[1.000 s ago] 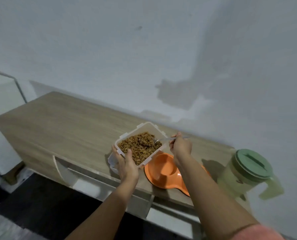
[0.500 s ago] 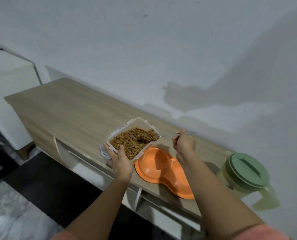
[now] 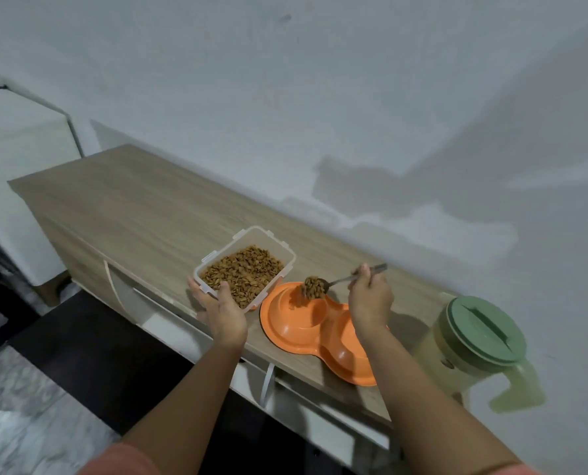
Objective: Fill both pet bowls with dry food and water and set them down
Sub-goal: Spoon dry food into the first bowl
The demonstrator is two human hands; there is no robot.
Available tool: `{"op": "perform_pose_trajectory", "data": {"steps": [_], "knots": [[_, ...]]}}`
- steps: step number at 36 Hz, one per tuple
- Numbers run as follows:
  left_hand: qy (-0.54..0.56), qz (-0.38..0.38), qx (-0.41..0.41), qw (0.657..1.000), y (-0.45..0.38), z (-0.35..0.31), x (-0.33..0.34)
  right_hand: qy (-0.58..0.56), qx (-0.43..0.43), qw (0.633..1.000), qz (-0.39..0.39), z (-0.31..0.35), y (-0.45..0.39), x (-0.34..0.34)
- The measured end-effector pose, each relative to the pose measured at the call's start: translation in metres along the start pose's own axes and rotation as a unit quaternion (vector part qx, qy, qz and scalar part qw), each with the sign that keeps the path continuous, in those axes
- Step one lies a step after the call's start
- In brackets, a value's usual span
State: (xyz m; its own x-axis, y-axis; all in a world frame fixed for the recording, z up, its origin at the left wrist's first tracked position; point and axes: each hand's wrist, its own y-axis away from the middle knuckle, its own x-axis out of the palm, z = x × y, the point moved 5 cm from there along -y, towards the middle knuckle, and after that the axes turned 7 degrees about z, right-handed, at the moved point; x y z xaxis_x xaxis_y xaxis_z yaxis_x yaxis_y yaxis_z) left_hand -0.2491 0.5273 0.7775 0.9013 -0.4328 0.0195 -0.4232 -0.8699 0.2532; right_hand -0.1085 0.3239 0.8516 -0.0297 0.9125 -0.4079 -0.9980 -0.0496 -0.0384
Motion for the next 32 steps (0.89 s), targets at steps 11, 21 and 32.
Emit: {"op": "perform_pose_trajectory", "data": {"steps": [11,21,32], "knots": [[0.001,0.002,-0.013,1.0,0.001,0.007,-0.002,0.002,-0.179,0.982,-0.056,0.035,0.012,-0.005],[0.036,0.029,0.003,0.999,0.011,0.006,-0.001,0.094,-0.237,0.962,0.099,0.06,0.014,0.048],[0.032,0.039,0.005,0.999,0.015,0.002,-0.01,0.094,-0.169,0.975,0.113,0.052,0.018,0.061]]}}
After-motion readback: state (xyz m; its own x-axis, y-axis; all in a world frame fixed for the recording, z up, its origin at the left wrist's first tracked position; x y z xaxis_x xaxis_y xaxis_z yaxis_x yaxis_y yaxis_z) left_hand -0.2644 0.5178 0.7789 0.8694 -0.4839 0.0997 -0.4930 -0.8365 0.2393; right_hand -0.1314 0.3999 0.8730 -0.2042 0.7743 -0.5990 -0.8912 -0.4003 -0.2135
